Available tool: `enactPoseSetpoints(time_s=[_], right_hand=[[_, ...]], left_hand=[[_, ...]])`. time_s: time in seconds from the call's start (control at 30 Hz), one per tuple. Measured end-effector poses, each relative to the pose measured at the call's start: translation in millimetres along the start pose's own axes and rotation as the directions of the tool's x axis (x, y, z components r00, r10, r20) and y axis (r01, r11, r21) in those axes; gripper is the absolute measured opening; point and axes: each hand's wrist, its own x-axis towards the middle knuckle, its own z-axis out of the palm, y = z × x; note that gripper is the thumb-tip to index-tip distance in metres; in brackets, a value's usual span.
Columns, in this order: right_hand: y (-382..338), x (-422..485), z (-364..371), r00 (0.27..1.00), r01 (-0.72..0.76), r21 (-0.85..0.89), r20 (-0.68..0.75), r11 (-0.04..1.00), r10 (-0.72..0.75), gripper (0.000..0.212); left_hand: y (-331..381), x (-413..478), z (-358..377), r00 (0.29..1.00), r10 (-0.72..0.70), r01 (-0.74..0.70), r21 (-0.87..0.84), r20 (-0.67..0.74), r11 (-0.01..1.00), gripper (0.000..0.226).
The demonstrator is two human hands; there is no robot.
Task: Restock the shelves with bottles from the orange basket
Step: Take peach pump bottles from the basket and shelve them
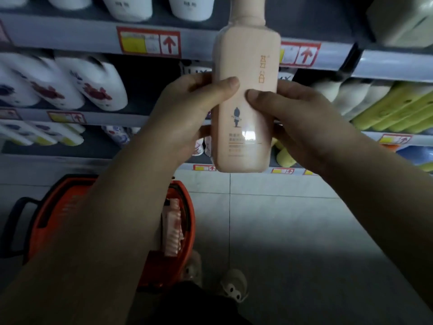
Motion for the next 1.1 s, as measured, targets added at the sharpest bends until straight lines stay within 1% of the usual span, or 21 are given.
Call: enactPoseSetpoints(time_s=[0.17,0.23,0.3,0.37,0.43,0.5,0.57,0.63,0.7,0.77,0.87,0.97,1.03,1.1], right_hand=[[-44,6,-9,0.993,0.112,-0.105,-0.028,0.988,-0.116,0.02],[-62,10,-10,0.987,0.152,-0.101,-0.042,0.983,-0.157,0.017],[-79,19,-10,0.98,0.189,-0.059,-0.048,0.98,-0.192,0.018],[-92,30,-11,0.968,0.233,-0.065,-0.084,0.97,-0.238,0.022],[-101,45,-14,0.941,0.289,-0.123,-0.146,0.949,-0.305,0.034],[-107,59,-17,0.907,0.331,-0.198,-0.202,0.923,-0.369,0.042],[-111,73,-18,0.868,0.343,-0.304,-0.26,0.889,-0.424,0.047],[-111,89,-19,0.835,0.334,-0.376,-0.307,0.864,-0.456,0.053],[-110,105,-19,0.823,0.339,-0.382,-0.323,0.86,-0.468,0.057],[-109,120,-19,0.819,0.346,-0.391,-0.318,0.853,-0.478,0.054],[-108,139,-18,0.811,0.353,-0.404,-0.317,0.844,-0.491,0.051],[-102,155,-19,0.819,0.336,-0.38,-0.333,0.862,-0.467,0.057],[-97,163,-19,0.83,0.316,-0.377,-0.335,0.871,-0.446,0.057],[-95,167,-17,0.829,0.324,-0.403,-0.314,0.856,-0.462,0.053]], left_hand=[[46,10,9,0.985,0.171,-0.168,0.113,-0.015,0.979,0.02],[65,16,14,0.967,0.252,-0.242,0.157,-0.043,0.957,0.019],[82,24,21,0.934,0.339,-0.31,0.22,-0.109,0.925,0.032],[95,33,30,0.889,0.414,-0.361,0.256,-0.197,0.897,0.043],[105,46,39,0.855,0.468,-0.405,0.277,-0.223,0.871,0.039],[109,61,47,0.84,0.497,-0.431,0.287,-0.217,0.855,0.033],[110,74,51,0.834,0.511,-0.446,0.294,-0.206,0.846,0.036],[106,88,53,0.851,0.499,-0.437,0.307,-0.163,0.845,0.048],[100,100,55,0.885,0.453,-0.409,0.283,-0.109,0.868,0.064],[93,110,57,0.909,0.407,-0.373,0.256,-0.092,0.892,0.079],[87,118,59,0.934,0.35,-0.329,0.213,-0.074,0.92,0.092],[82,123,61,0.946,0.323,-0.308,0.203,-0.043,0.93,0.093],[77,128,61,0.944,0.326,-0.301,0.258,-0.057,0.918,0.088],[73,131,62,0.939,0.333,-0.293,0.313,-0.082,0.903,0.084]])
